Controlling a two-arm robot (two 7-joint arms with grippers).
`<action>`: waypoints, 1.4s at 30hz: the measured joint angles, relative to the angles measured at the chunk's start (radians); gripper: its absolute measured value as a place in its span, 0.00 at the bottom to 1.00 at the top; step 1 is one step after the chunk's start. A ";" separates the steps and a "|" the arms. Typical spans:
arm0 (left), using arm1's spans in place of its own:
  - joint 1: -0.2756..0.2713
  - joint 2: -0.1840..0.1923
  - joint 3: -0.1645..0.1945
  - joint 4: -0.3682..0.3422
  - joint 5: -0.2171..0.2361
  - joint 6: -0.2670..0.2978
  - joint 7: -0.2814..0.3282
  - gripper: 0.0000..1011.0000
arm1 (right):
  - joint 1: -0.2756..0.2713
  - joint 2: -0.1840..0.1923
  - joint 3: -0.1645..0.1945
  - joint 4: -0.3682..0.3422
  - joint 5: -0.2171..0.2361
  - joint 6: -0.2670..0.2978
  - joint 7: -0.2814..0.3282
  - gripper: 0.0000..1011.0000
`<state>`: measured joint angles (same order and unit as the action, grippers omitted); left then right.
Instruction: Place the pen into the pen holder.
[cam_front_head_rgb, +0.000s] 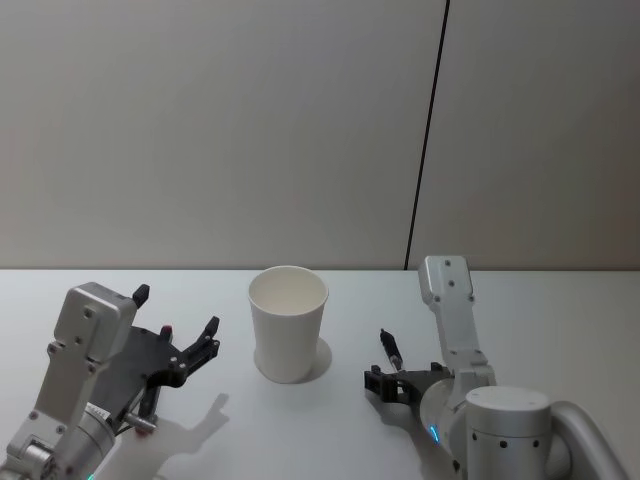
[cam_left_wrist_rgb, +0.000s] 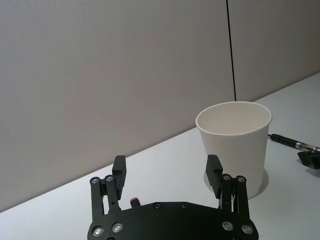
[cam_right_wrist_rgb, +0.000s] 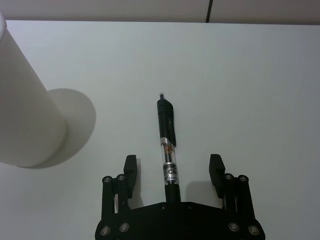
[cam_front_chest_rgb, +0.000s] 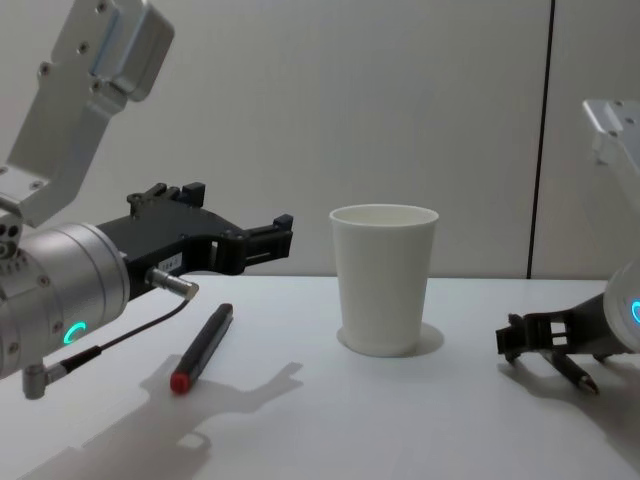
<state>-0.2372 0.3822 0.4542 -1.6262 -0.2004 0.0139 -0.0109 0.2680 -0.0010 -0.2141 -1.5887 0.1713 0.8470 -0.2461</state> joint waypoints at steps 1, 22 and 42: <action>0.000 0.000 0.000 0.000 0.000 0.000 0.000 0.99 | 0.000 0.000 0.000 0.000 0.000 0.000 0.000 0.87; 0.000 0.000 0.000 0.000 0.000 0.000 0.000 0.99 | -0.002 -0.002 0.001 0.002 -0.002 -0.003 0.003 0.75; 0.000 0.000 0.000 0.000 0.000 0.000 0.000 0.99 | -0.004 0.003 -0.002 0.005 -0.005 -0.019 0.016 0.62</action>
<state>-0.2372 0.3822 0.4542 -1.6262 -0.2004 0.0139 -0.0109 0.2641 0.0015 -0.2159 -1.5842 0.1666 0.8283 -0.2301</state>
